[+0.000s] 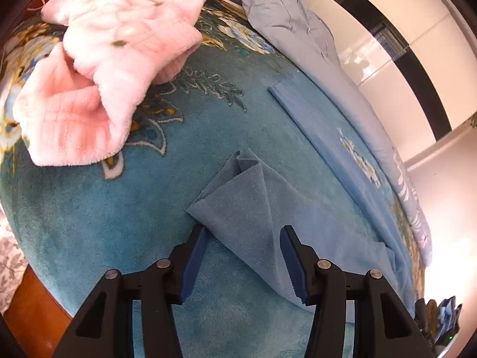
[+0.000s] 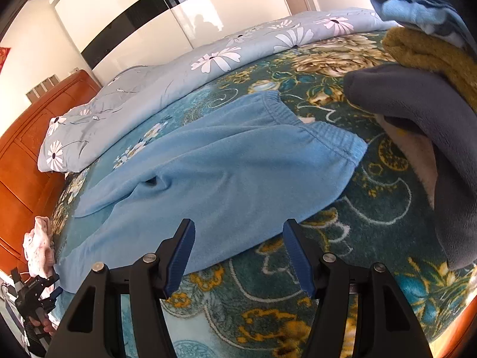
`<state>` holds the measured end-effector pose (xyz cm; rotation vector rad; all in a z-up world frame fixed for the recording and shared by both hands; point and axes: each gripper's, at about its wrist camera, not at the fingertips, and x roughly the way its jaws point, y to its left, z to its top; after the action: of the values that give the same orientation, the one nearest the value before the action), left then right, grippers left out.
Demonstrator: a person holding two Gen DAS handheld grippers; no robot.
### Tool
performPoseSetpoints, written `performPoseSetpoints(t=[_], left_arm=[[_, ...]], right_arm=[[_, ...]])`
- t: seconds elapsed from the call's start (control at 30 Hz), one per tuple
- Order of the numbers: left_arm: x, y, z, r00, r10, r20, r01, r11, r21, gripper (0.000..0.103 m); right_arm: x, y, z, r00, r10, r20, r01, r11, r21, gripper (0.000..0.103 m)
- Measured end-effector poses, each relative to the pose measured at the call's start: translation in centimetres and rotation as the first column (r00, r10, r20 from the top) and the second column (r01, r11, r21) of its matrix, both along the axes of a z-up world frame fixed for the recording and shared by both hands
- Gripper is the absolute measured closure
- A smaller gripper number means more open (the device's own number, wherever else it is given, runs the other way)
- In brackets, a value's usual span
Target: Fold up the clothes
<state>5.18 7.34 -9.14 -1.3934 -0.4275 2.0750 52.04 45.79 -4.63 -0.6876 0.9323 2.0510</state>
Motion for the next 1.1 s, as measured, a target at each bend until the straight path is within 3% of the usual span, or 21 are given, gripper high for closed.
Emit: performPoseSetpoints(t=[0.13,0.17,0.2,0.23,0.27,0.37,0.47,0.53,0.6,0.73,0.8,0.87,0.93,0.97,1.1], left_arm=[[0.0,-0.3,-0.2,1.000,0.028,0.013,-0.029,0.993,0.116,0.049],[0.0,-0.6,-0.4,0.998,0.057,0.014,-0.058,0.991,0.119,0.063],[0.0,-0.9,-0.7,0.996,0.092,0.012,-0.092,0.991,0.095,0.088],[-0.1,-1.3,-0.9,0.992,0.122,0.014,-0.123,0.989,0.077,0.096],[-0.2,-1.9,-1.2,0.988,0.152,0.019,-0.153,0.986,0.062,0.097],[-0.4,-2.9,-2.1,0.986,0.150,0.074,-0.159,0.980,0.124,0.097],[-0.4,-2.8,-2.0,0.989,0.123,0.082,-0.133,0.983,0.129,0.090],[-0.4,-2.7,-2.2,0.989,0.112,0.100,-0.127,0.980,0.154,0.080],[-0.2,-2.6,-2.1,0.989,0.106,0.105,-0.125,0.974,0.190,0.063],[0.2,-1.3,-1.3,0.994,0.089,0.057,-0.097,0.980,0.176,0.049],[0.3,-0.8,-1.2,0.996,0.086,0.037,-0.091,0.982,0.167,0.051],[0.2,-0.8,-1.4,0.994,0.103,0.027,-0.106,0.982,0.155,0.058],[0.0,-1.1,-1.7,0.991,0.126,0.037,-0.130,0.981,0.144,0.092],[-0.1,-1.5,-2.0,0.989,0.138,0.051,-0.144,0.978,0.149,0.099],[-0.3,-3.2,-1.4,0.983,0.179,0.051,-0.185,0.963,0.197,0.100]], right_arm=[[2.0,0.2,-0.5,0.999,-0.049,-0.007,0.049,0.999,-0.021,0.040],[2.5,0.4,-0.7,0.998,-0.063,-0.012,0.062,0.998,-0.032,0.040],[3.0,0.6,-1.0,0.997,-0.077,-0.017,0.076,0.996,-0.043,0.040],[3.5,0.7,-1.2,0.996,-0.090,-0.023,0.089,0.995,-0.055,0.040],[3.9,1.0,-1.5,0.994,-0.100,-0.033,0.098,0.993,-0.066,0.040],[4.5,2.0,-2.3,0.990,-0.132,-0.054,0.126,0.987,-0.097,0.040],[4.5,3.6,-3.0,0.983,-0.167,-0.082,0.157,0.981,-0.117,0.040],[4.6,4.5,-3.2,0.974,-0.200,-0.111,0.186,0.975,-0.124,0.040],[4.7,5.3,-3.2,0.965,-0.223,-0.136,0.207,0.971,-0.123,0.040],[4.5,5.9,-3.4,0.953,-0.239,-0.186,0.215,0.966,-0.142,0.040],[4.4,5.9,-3.5,0.949,-0.226,-0.220,0.194,0.968,-0.157,0.052],[4.4,5.9,-3.7,0.950,-0.226,-0.216,0.191,0.967,-0.170,0.077],[4.4,6.0,-3.8,0.952,-0.224,-0.209,0.188,0.966,-0.180,0.093],[4.5,6.0,-3.7,0.952,-0.223,-0.212,0.186,0.965,-0.182,0.096],[5.1,5.3,-1.9,0.951,-0.192,-0.243,0.164,0.978,-0.132,0.100]])
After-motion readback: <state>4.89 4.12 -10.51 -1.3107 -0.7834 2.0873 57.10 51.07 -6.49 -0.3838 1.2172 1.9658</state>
